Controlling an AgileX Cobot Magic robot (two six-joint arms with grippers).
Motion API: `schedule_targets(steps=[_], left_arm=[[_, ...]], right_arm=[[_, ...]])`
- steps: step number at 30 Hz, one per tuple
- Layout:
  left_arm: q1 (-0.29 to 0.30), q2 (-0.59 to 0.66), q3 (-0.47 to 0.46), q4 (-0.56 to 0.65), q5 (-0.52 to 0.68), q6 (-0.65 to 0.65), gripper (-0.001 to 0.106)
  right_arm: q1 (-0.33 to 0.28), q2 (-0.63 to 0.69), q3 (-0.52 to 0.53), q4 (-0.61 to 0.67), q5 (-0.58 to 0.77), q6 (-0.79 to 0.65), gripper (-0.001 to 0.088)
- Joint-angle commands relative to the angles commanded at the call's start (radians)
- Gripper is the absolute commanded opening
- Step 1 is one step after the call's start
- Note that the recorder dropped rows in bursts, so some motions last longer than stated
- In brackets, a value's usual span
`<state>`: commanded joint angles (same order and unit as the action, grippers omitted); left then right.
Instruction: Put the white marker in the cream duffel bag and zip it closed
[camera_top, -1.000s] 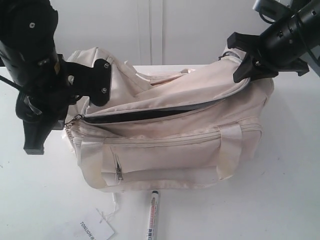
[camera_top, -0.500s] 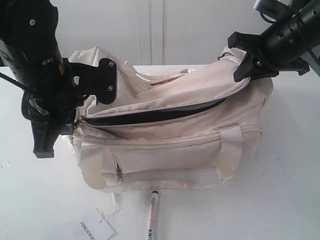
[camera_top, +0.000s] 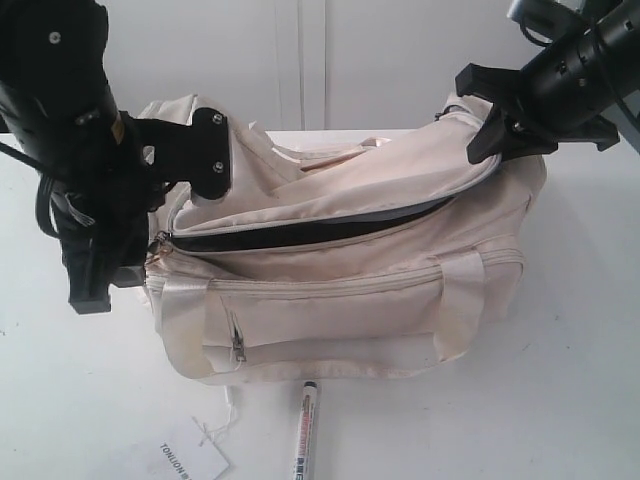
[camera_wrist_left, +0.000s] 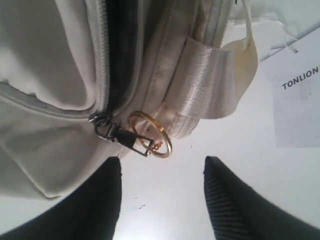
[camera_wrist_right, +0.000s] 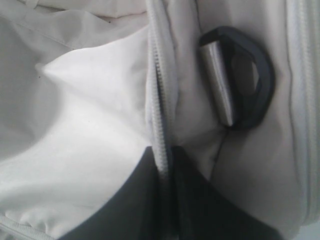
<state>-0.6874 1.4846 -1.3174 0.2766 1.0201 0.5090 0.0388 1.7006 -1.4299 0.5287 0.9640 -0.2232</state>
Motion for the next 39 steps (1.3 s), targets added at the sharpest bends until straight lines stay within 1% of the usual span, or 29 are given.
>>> schedule_targets(steps=[6,9,12,14,17,19,21,24,29,32,33,36,39], left_arm=[[0.000,-0.067,0.000,0.000,-0.006,-0.128,0.055],[0.000,-0.092,0.000,0.000,-0.011,-0.264,0.054],[0.008,-0.106,0.000,0.000,-0.014,-0.399,0.051],[0.024,-0.106,0.000,0.000,-0.022,-0.476,0.046],[0.071,-0.106,0.002,-0.008,-0.062,-0.629,0.037],[0.097,-0.106,0.002,-0.021,-0.089,-0.705,0.035],[0.117,-0.104,0.002,-0.052,-0.113,-0.738,0.035],[0.131,-0.097,0.002,-0.104,-0.117,-0.745,0.036],[0.131,-0.084,0.040,-0.152,-0.140,-0.731,0.050],[0.139,-0.082,0.069,-0.186,-0.145,-0.717,0.053],[0.149,-0.082,0.073,-0.213,-0.148,-0.695,0.053],[0.194,-0.082,0.085,-0.346,-0.166,-0.594,0.053],[0.258,-0.077,0.090,-0.480,-0.187,-0.491,0.053]], right_arm=[[0.000,0.000,0.000,0.000,0.006,-0.006,0.0082],[0.000,0.000,0.000,-0.002,0.008,-0.009,0.0082],[0.000,0.000,0.000,-0.002,0.008,-0.009,0.0082],[0.000,0.000,0.000,-0.002,0.010,-0.008,0.0082],[0.000,0.000,0.000,-0.002,0.010,-0.008,0.0082],[0.000,0.000,0.000,-0.002,0.012,-0.008,0.0082],[0.000,0.000,0.000,-0.002,0.012,-0.008,0.0082],[0.000,0.000,0.000,-0.002,0.012,-0.008,0.0082],[0.000,0.000,0.000,-0.006,0.012,-0.008,0.0082],[0.000,0.000,0.000,-0.006,0.012,-0.010,0.0082],[0.000,0.000,0.000,-0.006,0.015,-0.012,0.0082],[0.000,0.000,0.000,-0.006,0.015,-0.012,0.0082],[0.000,0.000,0.000,-0.006,0.015,-0.012,0.0082]])
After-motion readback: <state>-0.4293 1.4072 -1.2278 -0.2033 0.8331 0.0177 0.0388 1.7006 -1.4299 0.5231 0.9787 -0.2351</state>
